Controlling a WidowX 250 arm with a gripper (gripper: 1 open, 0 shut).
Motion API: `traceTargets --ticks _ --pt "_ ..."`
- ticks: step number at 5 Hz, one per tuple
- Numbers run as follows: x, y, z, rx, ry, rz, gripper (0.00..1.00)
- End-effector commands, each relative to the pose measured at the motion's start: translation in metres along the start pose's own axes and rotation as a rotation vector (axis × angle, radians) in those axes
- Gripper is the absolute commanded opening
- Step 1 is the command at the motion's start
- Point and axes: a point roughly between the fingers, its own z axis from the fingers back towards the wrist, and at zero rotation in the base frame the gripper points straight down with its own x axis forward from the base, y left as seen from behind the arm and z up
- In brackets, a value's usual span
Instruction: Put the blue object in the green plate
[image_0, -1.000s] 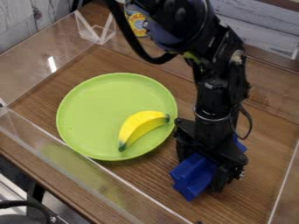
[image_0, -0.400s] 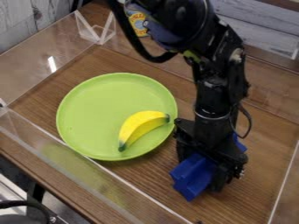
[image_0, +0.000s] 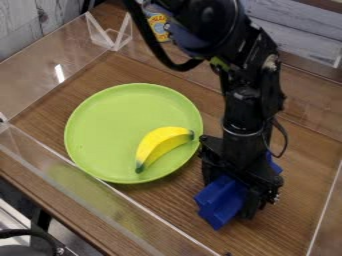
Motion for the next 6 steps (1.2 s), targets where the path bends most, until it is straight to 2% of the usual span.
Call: traceTargets --ticks 1,6 --pt "0.0001 0.0041 0.0010 -0.002 0.003 0.016 0.00" --pt "-0.0018 0.0089 0.0013 -0.009 0.022 0.037 0.00"
